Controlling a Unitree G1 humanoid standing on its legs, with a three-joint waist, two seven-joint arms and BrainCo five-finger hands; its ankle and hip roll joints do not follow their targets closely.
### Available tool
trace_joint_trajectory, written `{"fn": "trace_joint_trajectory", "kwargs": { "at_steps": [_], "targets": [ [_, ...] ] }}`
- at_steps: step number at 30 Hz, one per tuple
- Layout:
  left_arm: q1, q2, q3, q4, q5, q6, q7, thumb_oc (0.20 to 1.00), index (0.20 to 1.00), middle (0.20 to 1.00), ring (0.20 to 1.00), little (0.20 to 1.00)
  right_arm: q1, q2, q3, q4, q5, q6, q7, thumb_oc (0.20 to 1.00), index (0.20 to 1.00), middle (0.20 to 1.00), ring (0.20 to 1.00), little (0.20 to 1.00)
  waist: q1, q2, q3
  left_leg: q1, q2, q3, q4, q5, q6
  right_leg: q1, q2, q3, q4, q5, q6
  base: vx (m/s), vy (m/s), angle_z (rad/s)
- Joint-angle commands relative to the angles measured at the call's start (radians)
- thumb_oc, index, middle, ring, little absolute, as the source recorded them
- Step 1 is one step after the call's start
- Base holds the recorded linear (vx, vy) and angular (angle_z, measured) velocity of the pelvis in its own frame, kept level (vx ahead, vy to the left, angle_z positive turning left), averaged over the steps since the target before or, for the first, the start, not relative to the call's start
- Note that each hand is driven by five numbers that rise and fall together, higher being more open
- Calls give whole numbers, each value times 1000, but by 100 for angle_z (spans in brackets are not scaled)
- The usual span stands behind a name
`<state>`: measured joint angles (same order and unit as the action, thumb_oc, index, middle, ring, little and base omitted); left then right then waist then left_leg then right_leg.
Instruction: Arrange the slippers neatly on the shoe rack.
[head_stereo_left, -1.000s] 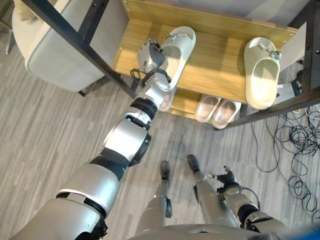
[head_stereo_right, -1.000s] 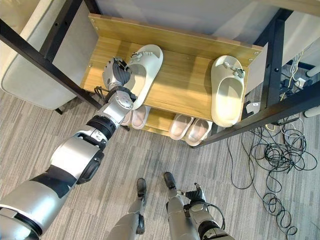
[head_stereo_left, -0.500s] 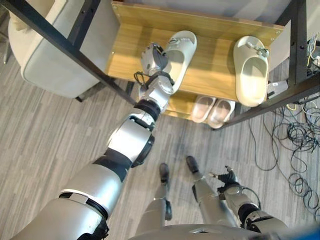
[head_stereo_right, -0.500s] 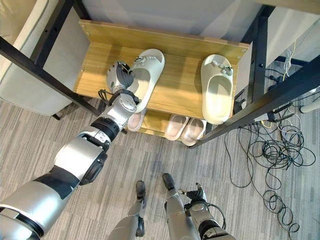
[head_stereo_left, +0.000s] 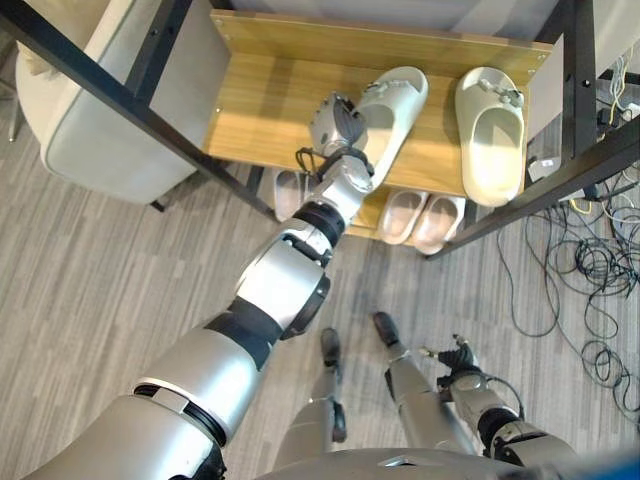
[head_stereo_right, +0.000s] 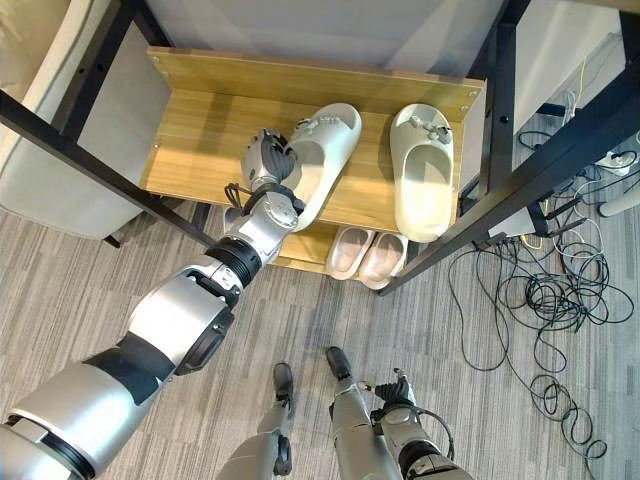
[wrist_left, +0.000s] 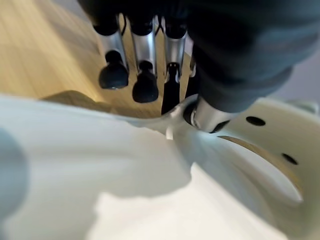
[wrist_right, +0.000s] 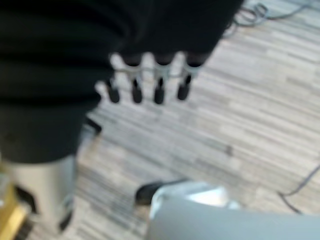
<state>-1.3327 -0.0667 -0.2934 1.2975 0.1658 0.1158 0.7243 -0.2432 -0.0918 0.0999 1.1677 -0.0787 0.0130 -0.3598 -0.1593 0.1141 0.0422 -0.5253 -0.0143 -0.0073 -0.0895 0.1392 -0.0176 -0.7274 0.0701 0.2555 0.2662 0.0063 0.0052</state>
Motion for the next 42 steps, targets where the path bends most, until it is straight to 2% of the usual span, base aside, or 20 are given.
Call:
{"fn": "trace_joint_trajectory", "kwargs": {
  "at_steps": [1,19,33,42],
  "targets": [
    [-164,-57,116,159,-18,1,-13,200,200,200,200,200,-71,-40,-17,12,34,-10,-17,1000,1000,1000,1000,1000,-46,60,120,188,-16,-59,2,-106,-62,33,5,22,-29,21,-41,0,0,0],
    [-188,-105,146,184,-31,40,9,200,200,200,200,200,-99,-45,-15,43,42,-11,-19,1000,1000,1000,1000,1000,-57,68,105,183,-8,-58,2,-103,-74,9,20,24,-2,6,-57,10,-16,-1],
    [-190,-131,224,239,-126,93,33,200,200,200,200,200,-125,-36,-9,86,54,-18,-22,1000,1000,1000,1000,1000,-57,81,89,185,-4,-61,2,-107,-74,-1,28,24,13,-2,-58,0,0,0],
    [-143,-183,242,209,-115,80,5,200,200,200,200,200,-147,-38,-9,102,67,-14,-16,1000,1000,1000,1000,1000,-63,81,91,196,-9,-65,2,-108,-74,5,23,22,15,0,-57,0,0,0]
  ]
}}
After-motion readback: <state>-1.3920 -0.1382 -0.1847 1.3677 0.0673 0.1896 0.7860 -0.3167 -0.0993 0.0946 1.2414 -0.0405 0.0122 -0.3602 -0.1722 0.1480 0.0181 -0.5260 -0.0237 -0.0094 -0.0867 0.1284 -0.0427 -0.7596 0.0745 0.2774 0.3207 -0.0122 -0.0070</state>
